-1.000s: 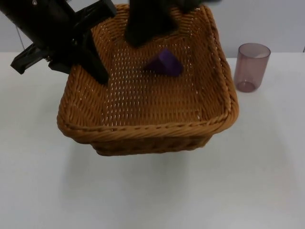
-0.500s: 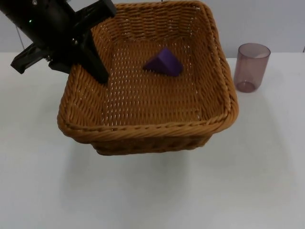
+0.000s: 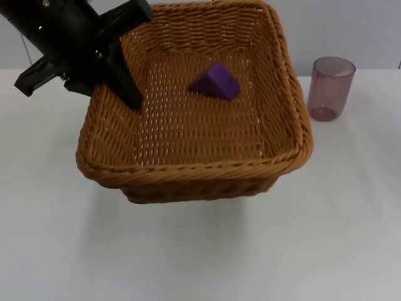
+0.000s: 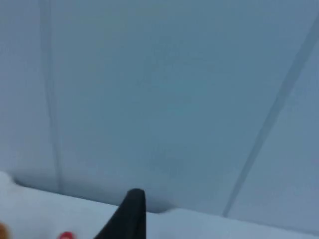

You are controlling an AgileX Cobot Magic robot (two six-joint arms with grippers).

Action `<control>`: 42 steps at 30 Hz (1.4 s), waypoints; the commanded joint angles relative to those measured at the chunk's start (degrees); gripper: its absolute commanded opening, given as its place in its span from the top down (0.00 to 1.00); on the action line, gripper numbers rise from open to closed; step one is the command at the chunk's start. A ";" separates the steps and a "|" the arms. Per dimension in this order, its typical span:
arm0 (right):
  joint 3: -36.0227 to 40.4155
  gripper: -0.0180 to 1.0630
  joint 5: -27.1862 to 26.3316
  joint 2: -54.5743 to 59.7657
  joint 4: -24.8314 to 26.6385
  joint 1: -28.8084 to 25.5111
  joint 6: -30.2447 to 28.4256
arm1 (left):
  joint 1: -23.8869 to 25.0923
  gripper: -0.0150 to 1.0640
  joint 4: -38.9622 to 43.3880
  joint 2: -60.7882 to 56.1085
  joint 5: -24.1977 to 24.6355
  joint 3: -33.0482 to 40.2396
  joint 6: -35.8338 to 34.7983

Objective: Pick up the basket with the left hand and place the triangular block into the basket with the right hand.

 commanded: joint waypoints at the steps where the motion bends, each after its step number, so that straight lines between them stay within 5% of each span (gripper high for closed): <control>1: 1.66 0.01 0.28 -0.38 7.70 -6.25 -5.38 | -0.28 0.99 -1.58 -0.19 -0.41 -0.37 0.66; 5: 9.26 0.01 -2.33 -0.38 20.11 -15.59 -13.70 | -0.28 0.99 -1.58 -0.19 -0.53 -0.37 0.66; 11: 14.30 0.01 -4.21 -0.38 20.23 -16.05 -13.90 | -0.28 0.99 -1.58 -0.19 -0.90 -0.37 0.66; 36: 14.20 0.01 -1.06 -0.66 21.70 -15.52 -14.81 | 0.07 0.99 -1.79 10.14 -6.89 -0.25 8.40; 42: 14.20 0.01 -0.07 -0.66 21.70 -15.52 -14.93 | 4.26 0.99 -9.22 14.34 -5.62 -0.25 12.54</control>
